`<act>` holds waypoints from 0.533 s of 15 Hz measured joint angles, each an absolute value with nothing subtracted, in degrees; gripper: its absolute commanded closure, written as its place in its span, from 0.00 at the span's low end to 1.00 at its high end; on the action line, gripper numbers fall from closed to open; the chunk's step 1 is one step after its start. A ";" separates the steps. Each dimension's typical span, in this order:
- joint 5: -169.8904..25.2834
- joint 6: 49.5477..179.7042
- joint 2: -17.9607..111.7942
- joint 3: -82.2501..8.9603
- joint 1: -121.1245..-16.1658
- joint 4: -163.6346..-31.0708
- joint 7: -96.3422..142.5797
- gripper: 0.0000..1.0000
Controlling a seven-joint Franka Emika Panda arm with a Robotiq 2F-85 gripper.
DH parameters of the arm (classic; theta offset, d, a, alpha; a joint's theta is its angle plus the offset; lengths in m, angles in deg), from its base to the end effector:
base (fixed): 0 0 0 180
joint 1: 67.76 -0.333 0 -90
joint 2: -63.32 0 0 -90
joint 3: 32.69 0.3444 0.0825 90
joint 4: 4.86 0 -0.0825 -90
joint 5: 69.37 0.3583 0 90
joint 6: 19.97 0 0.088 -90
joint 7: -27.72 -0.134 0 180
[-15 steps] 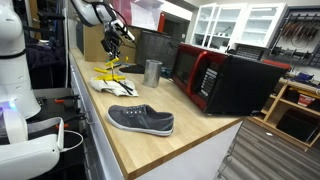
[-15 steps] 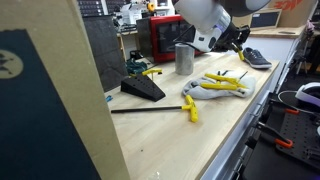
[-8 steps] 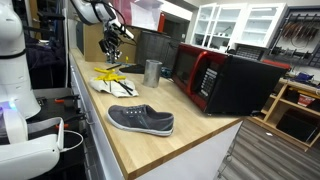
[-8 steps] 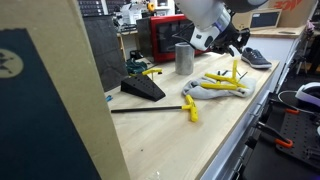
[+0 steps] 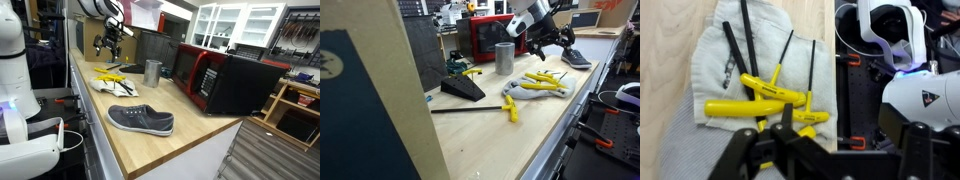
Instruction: Move one yellow object from its holder to the towel
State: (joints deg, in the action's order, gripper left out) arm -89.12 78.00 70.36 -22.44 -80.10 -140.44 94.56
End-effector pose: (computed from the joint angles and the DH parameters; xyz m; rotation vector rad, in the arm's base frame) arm 0.3695 0.1100 0.3717 1.9064 2.1623 -0.9261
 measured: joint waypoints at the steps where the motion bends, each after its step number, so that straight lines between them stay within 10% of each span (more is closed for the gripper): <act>1: -87.18 78.00 70.92 -22.89 -79.96 -139.89 93.70 0.00; 8: -76.26 80.60 71.85 -24.02 -79.39 -135.76 81.85 0.00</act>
State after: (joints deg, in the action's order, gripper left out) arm -76.26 80.60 71.85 -24.02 -79.39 -135.76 81.85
